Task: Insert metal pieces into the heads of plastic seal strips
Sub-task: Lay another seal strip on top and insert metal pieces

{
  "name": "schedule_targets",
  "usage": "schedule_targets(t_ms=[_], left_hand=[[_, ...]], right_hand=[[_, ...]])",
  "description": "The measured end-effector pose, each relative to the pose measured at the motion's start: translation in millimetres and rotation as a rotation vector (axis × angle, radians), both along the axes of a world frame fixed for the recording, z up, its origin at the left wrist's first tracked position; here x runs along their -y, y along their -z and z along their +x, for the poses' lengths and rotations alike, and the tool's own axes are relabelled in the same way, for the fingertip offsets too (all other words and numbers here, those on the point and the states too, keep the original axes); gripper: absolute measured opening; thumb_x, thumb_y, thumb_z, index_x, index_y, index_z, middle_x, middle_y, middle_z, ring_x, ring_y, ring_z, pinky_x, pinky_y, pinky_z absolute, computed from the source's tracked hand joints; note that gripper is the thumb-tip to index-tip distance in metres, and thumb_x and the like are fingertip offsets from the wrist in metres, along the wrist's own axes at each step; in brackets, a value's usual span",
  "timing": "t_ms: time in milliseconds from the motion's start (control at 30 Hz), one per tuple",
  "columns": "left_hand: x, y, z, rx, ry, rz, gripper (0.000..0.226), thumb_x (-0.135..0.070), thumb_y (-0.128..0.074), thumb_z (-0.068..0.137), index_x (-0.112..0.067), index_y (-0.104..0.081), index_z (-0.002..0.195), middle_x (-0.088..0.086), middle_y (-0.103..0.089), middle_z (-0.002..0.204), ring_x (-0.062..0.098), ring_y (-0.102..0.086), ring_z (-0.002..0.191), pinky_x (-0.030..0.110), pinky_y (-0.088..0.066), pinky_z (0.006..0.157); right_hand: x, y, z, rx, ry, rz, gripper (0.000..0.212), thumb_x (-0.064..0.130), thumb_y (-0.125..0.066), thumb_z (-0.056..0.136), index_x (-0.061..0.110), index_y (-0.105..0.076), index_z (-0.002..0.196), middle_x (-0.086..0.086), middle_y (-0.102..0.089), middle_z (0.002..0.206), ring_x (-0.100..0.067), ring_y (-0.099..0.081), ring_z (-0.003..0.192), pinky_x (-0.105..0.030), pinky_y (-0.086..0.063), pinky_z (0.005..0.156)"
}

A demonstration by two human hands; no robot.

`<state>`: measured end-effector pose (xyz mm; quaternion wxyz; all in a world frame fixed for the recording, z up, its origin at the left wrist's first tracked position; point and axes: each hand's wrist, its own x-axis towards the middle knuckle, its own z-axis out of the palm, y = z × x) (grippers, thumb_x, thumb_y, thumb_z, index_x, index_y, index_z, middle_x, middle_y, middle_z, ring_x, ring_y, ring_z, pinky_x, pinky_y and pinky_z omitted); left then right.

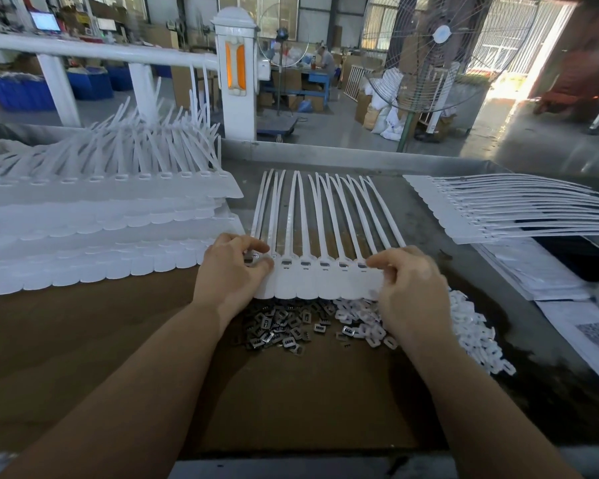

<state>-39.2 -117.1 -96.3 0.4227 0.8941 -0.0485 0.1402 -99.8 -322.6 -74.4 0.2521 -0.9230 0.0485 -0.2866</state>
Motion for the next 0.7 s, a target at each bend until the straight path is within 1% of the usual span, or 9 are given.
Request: schedule_targets(t_ms=[100,167,233,333,467,600,700], left_hand=[[-1,0,0,-0.002,-0.006,0.011,0.015,-0.027,-0.066,0.086,-0.025,-0.064,0.101,-0.004,-0.046,0.105,0.013,-0.047,0.103,0.024,-0.037,0.088],[-1,-1,0,-0.002,-0.007,0.010,0.017,-0.027,-0.066,0.086,-0.023,-0.065,0.103,-0.004,-0.046,0.105,0.014,-0.048,0.103,0.024,-0.037,0.088],[0,-1,-1,-0.002,-0.008,0.008,0.017,-0.027,-0.066,0.086,-0.023,-0.066,0.103,-0.003,-0.047,0.106,0.014,-0.048,0.104,0.025,-0.039,0.090],[1,-2,-1,-0.004,-0.010,0.005,0.018,-0.027,-0.066,0.086,-0.022,-0.066,0.103,-0.003,-0.047,0.106,0.016,-0.049,0.106,0.028,-0.040,0.093],[0,-1,0,-0.008,-0.010,0.002,0.015,-0.028,-0.066,0.086,-0.025,-0.065,0.100,-0.004,-0.046,0.105,0.016,-0.049,0.106,0.028,-0.040,0.093],[0,0,1,0.001,-0.011,0.000,0.012,-0.028,-0.066,0.086,-0.026,-0.064,0.098,-0.005,-0.045,0.103,0.011,-0.047,0.100,0.024,-0.037,0.087],[0,0,1,0.005,-0.009,-0.001,0.014,-0.028,-0.066,0.086,-0.025,-0.065,0.099,-0.005,-0.045,0.103,0.010,-0.047,0.098,0.023,-0.036,0.087]], right_hand=[[15,-6,7,-0.087,0.102,0.005,0.036,-0.004,-0.046,0.086,0.022,-0.067,0.100,-0.003,-0.057,0.114,-0.022,-0.046,0.109,-0.042,-0.033,0.094],[20,-7,12,-0.171,0.136,-0.030,0.039,-0.003,-0.048,0.085,0.028,-0.065,0.104,-0.002,-0.054,0.118,-0.021,-0.043,0.112,-0.042,-0.030,0.094],[22,-6,15,-0.246,0.145,-0.079,0.041,-0.001,-0.051,0.085,0.032,-0.063,0.105,-0.001,-0.052,0.121,-0.021,-0.042,0.113,-0.042,-0.028,0.094],[22,-4,20,-0.315,0.136,-0.117,0.047,-0.005,-0.047,0.082,0.035,-0.061,0.102,-0.001,-0.050,0.120,-0.022,-0.041,0.113,-0.041,-0.027,0.092],[21,-5,25,-0.318,0.140,-0.160,0.045,-0.006,-0.048,0.082,0.035,-0.060,0.098,-0.001,-0.050,0.117,-0.022,-0.041,0.112,-0.042,-0.028,0.091],[20,-6,24,-0.352,0.131,-0.198,0.044,-0.005,-0.050,0.083,0.034,-0.059,0.102,-0.001,-0.049,0.119,-0.022,-0.040,0.114,-0.042,-0.028,0.092],[18,-9,17,-0.285,0.120,-0.202,0.041,-0.001,-0.051,0.085,0.033,-0.060,0.106,0.000,-0.047,0.124,-0.021,-0.038,0.116,-0.042,-0.026,0.096]])
